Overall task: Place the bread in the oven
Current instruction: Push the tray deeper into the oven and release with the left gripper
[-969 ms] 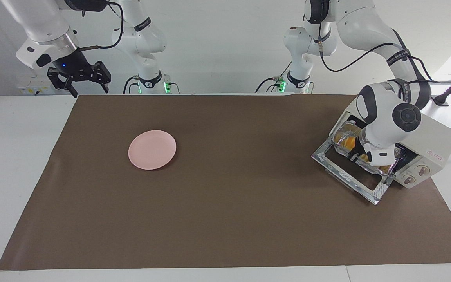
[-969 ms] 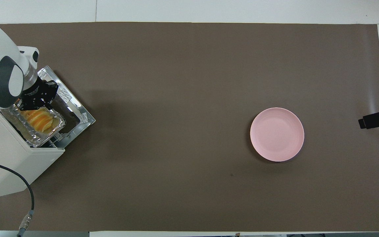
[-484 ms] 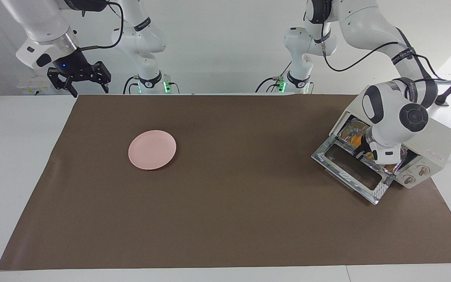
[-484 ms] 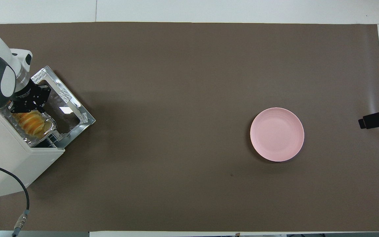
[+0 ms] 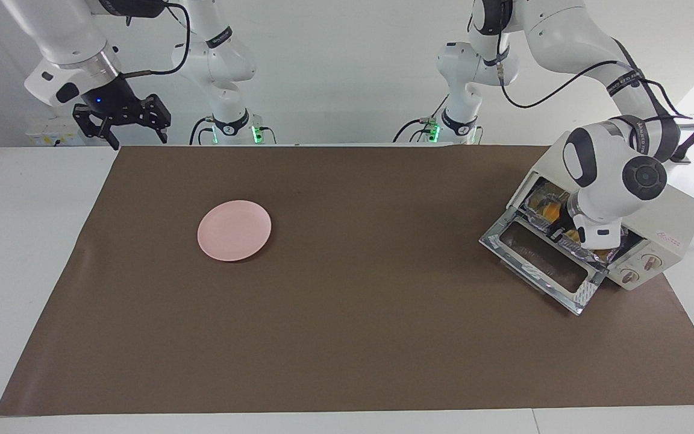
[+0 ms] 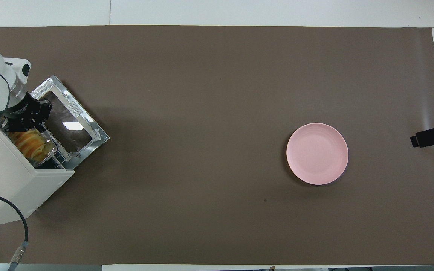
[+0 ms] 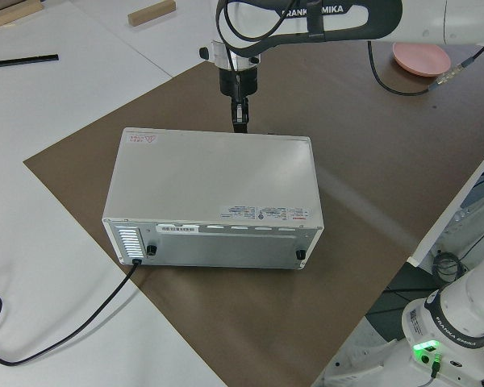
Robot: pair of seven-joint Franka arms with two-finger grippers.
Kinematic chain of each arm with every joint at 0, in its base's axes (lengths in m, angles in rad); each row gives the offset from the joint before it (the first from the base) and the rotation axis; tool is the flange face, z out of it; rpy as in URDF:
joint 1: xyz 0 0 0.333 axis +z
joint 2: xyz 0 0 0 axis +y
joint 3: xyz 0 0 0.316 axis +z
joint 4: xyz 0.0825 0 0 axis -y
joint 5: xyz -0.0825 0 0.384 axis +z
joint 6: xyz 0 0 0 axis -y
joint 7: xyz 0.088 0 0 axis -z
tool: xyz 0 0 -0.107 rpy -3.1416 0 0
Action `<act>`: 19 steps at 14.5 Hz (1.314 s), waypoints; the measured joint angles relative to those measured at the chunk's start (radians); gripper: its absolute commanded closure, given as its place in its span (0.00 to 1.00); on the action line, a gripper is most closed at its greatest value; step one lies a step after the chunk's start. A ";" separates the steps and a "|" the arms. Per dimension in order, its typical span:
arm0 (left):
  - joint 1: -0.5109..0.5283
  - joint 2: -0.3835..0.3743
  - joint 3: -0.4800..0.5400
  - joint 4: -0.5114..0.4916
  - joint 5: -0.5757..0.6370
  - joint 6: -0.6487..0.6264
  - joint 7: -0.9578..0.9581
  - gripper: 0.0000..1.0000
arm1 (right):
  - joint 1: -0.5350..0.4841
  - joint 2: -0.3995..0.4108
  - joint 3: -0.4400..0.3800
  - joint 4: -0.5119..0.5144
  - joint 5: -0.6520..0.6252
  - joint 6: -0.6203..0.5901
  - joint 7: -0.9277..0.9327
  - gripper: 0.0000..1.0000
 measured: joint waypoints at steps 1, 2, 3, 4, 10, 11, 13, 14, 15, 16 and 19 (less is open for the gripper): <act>0.003 -0.004 0.000 0.000 0.004 -0.002 0.002 1.00 | 0.000 0.000 0.000 0.000 0.000 0.000 0.000 0.00; 0.006 -0.007 0.000 0.000 0.006 -0.002 0.004 1.00 | 0.000 0.000 0.000 0.000 0.000 0.000 0.000 0.00; 0.006 -0.009 0.000 -0.001 0.007 -0.003 0.005 1.00 | 0.000 0.000 0.000 0.000 0.000 0.000 0.000 0.00; 0.006 -0.011 -0.001 -0.001 0.007 -0.003 0.006 0.85 | 0.000 0.000 0.000 0.000 0.000 0.000 0.000 0.00; 0.005 -0.017 -0.005 -0.002 0.009 -0.001 0.009 0.00 | 0.000 0.000 0.000 0.000 0.000 0.000 0.000 0.00; 0.004 -0.018 -0.007 -0.001 0.009 -0.001 0.010 0.00 | 0.000 0.000 0.000 0.000 0.000 0.000 0.000 0.00; 0.002 -0.020 -0.014 0.009 0.009 0.002 0.021 0.00 | 0.000 0.000 0.000 0.000 0.000 0.000 0.000 0.00; 0.001 -0.022 -0.017 0.017 0.009 0.003 0.031 0.00 | 0.000 0.000 0.000 0.000 0.000 0.000 0.000 0.00; 0.001 -0.024 -0.020 0.026 0.009 0.003 0.038 0.00 | 0.000 0.000 0.000 0.000 0.000 0.000 0.000 0.00; -0.001 -0.026 -0.022 0.036 0.009 0.004 0.044 0.00 | 0.000 0.000 0.000 0.000 0.000 0.000 0.000 0.00; -0.020 -0.028 -0.023 0.073 0.009 0.005 0.080 0.00 | 0.000 0.000 0.000 0.000 0.000 0.000 0.000 0.00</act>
